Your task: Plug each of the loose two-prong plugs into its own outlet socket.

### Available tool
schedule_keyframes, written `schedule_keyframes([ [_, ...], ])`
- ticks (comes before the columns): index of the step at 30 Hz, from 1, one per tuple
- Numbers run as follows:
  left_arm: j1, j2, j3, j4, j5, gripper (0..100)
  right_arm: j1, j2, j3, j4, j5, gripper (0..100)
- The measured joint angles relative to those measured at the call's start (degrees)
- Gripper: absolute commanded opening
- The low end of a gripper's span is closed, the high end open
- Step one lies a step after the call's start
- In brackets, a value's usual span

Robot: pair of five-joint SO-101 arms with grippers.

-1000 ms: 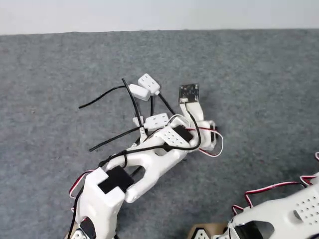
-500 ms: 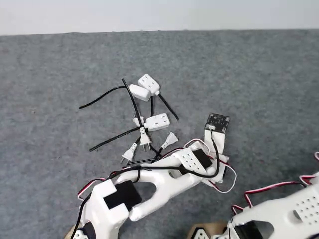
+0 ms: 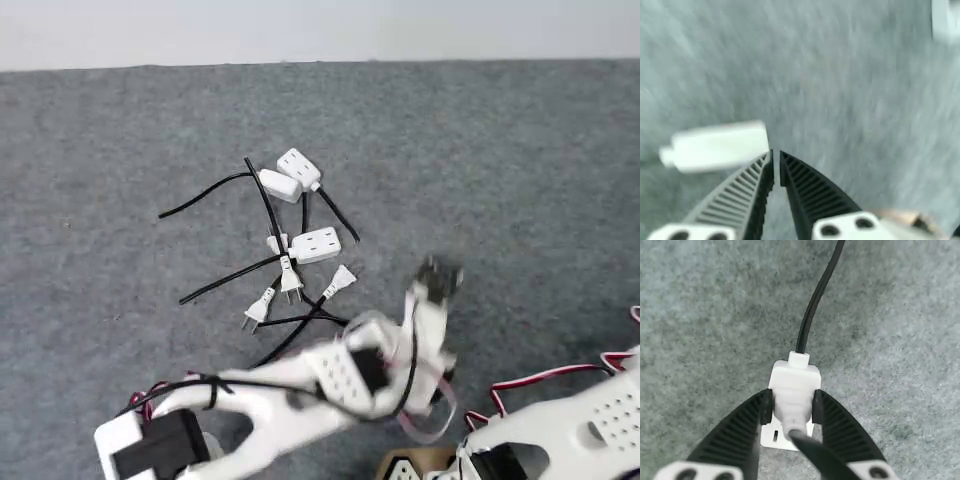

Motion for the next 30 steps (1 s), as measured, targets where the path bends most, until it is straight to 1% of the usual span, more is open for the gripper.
schedule_keyframes([
  [1,0.1,0.0,3.1,-2.9,0.1,1,0.0,0.0,0.0,0.0,0.0,1.9],
  [3,-1.0,0.0,5.0,-6.1,0.4,1,0.0,0.0,0.0,0.0,0.0,1.9],
  [8,-4.9,0.0,4.8,-7.6,0.4,3,-0.3,0.0,0.0,0.0,0.0,1.9],
  [11,-6.4,0.0,3.3,-7.6,-0.8,14,-0.3,0.0,0.0,0.0,0.0,2.0],
  [14,-6.0,0.0,1.1,-3.8,-6.6,26,-0.3,0.0,0.0,0.0,0.0,2.0],
  [17,-5.3,0.0,-0.4,2.3,-11.7,33,-0.3,0.0,0.0,0.0,0.0,2.0],
  [20,-5.8,0.0,-0.7,5.9,-19.5,34,-0.3,0.0,0.0,0.0,0.0,2.0],
  [25,-11.8,0.0,-1.0,6.4,-33.5,34,-0.3,0.0,0.0,0.0,0.0,2.0],
  [27,-13.8,0.0,-2.5,6.4,-37.2,34,-0.3,0.0,0.0,0.0,0.0,2.0],
  [30,-14.9,0.0,-4.6,6.4,-40.6,34,-0.4,0.0,0.0,0.0,0.0,2.0],
])
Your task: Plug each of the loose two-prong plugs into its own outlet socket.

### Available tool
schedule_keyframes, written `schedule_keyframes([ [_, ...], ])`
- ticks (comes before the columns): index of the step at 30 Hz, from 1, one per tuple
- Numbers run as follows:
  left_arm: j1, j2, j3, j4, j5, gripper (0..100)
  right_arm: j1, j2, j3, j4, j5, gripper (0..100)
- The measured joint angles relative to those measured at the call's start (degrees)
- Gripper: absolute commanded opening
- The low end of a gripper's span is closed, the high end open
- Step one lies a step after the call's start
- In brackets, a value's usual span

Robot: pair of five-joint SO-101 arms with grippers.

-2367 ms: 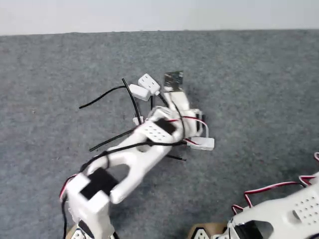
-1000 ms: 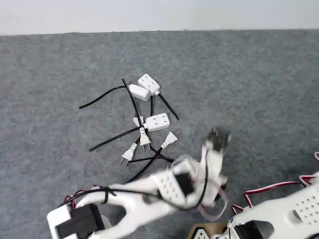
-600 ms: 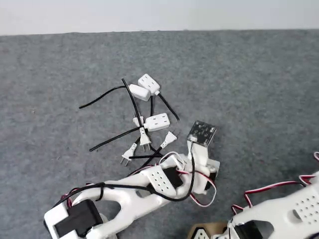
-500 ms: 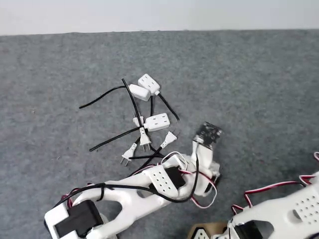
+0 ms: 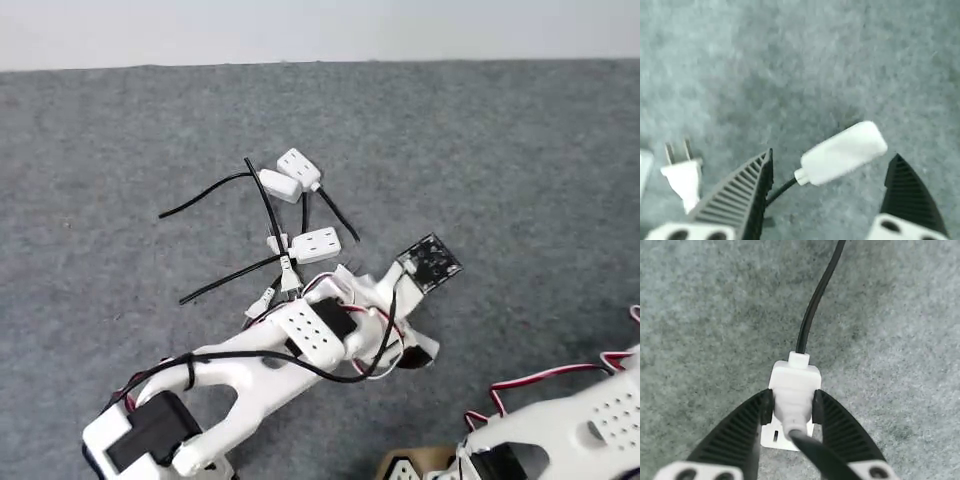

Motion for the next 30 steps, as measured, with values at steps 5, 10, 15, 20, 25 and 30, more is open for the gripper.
schedule_keyframes([
  [5,0.1,0.0,-2.8,2.0,-10.1,34,-0.4,0.0,0.0,-0.1,0.0,2.0],
  [10,0.7,3.7,-6.9,12.7,-25.6,34,-0.4,0.0,0.0,-0.1,0.0,2.0],
  [15,1.4,10.9,-13.1,18.0,-32.5,33,-0.4,0.1,0.0,-0.1,0.0,2.0],
  [20,2.5,17.0,-20.0,17.8,-32.7,27,-0.4,1.7,-0.2,-0.4,0.0,2.0],
  [25,3.2,17.1,-22.2,18.2,-32.8,27,-0.4,2.7,-0.2,-2.0,0.0,2.0],
  [30,3.4,16.5,-22.4,18.5,-32.9,27,-0.4,2.8,-0.6,-2.3,0.0,2.0],
])
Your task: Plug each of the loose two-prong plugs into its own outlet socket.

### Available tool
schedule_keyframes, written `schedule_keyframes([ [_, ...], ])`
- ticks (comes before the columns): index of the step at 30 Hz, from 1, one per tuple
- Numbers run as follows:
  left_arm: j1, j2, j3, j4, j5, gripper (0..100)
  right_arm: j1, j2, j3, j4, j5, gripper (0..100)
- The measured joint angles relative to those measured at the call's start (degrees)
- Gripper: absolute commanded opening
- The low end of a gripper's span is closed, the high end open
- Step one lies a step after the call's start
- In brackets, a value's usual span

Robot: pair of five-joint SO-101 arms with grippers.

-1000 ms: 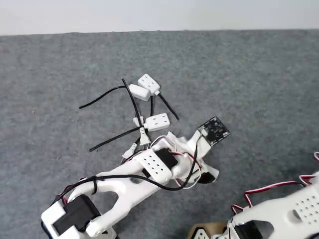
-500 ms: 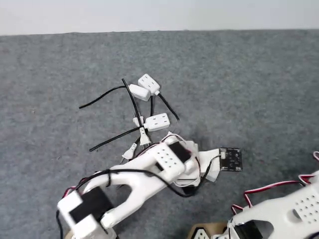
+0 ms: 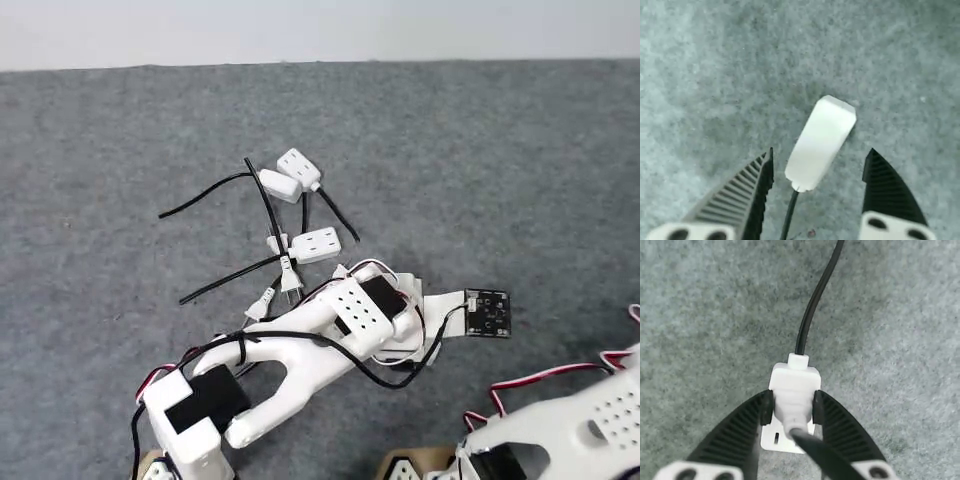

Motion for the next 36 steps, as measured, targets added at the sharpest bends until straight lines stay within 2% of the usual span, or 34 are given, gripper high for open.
schedule_keyframes([
  [3,1.2,2.8,-0.1,-0.8,-0.3,21,0.0,0.0,0.0,-0.2,0.0,2.0],
  [6,1.9,5.5,-0.3,-5.4,1.7,14,0.0,0.0,0.0,-0.2,0.0,2.0],
  [10,2.5,5.6,-1.2,-5.7,2.7,1,0.0,0.0,0.0,-0.2,0.0,2.0],
  [14,2.5,5.6,-1.4,-5.4,3.7,1,0.0,0.0,0.0,-0.1,0.3,7.1],
  [16,2.7,5.6,-1.4,-4.7,7.2,1,0.0,0.0,0.0,0.7,1.1,12.5],
  [20,2.5,4.7,-1.4,-4.2,21.5,1,-1.2,-1.7,-0.5,4.9,4.0,19.6],
  [23,2.6,-0.3,-1.4,-1.2,30.3,1,-2.4,-5.2,1.2,7.9,4.4,20.2],
  [26,2.1,-6.3,-1.4,4.3,35.5,1,-3.6,-11.1,1.4,11.2,4.4,20.2],
  [31,-6.6,-12.0,-1.4,12.9,45.7,1,-5.7,-18.1,1.4,16.6,4.4,20.2],
  [36,-22.6,-13.2,2.5,16.9,51.5,1,-8.0,-21.6,1.4,21.6,3.0,20.1],
])
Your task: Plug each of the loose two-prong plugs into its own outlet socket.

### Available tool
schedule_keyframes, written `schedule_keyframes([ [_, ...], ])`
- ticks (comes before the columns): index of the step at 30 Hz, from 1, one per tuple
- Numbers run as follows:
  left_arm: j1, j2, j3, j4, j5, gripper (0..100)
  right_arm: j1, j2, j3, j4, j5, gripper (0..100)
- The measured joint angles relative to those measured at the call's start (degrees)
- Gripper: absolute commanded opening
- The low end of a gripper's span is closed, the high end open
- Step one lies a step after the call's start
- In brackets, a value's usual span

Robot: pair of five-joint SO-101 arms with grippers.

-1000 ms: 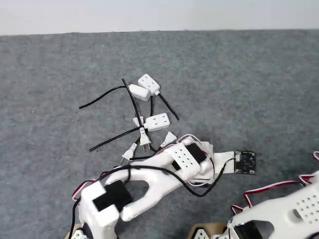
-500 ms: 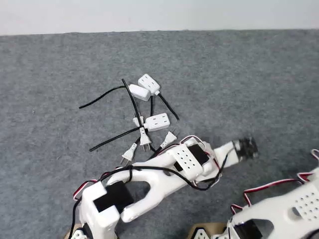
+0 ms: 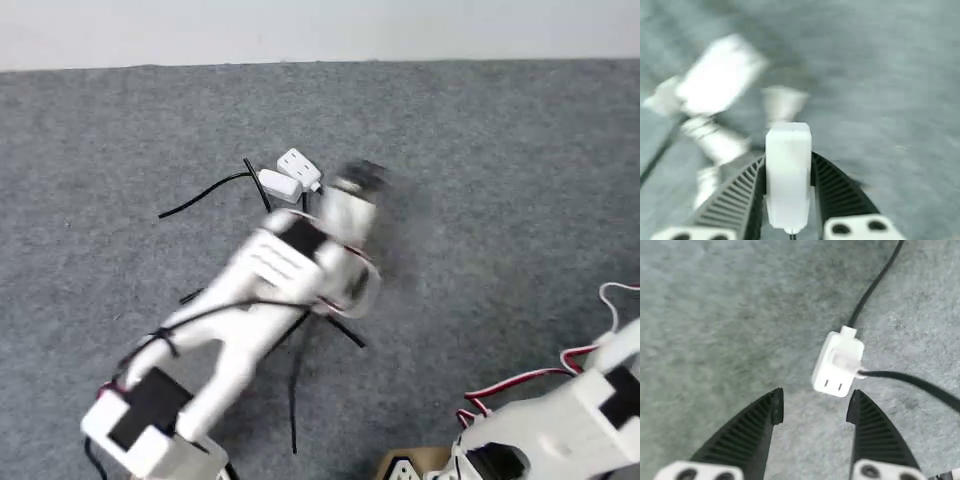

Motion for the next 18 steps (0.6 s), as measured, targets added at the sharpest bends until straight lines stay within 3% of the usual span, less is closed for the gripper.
schedule_keyframes([
  [4,-13.5,-3.4,8.9,-3.5,3.2,1,-4.1,-0.3,0.0,5.2,-1.0,20.1],
  [7,-20.0,-6.6,15.6,-8.2,4.6,1,-8.4,-1.0,3.0,7.8,-1.1,15.4],
  [11,-21.4,-8.6,24.0,-13.0,5.4,1,-14.9,-2.1,8.4,8.4,-3.9,0.4],
  [18,-22.9,-10.1,30.9,-17.6,0.6,1,-24.3,-5.5,18.3,7.6,-6.2,1.0],
])
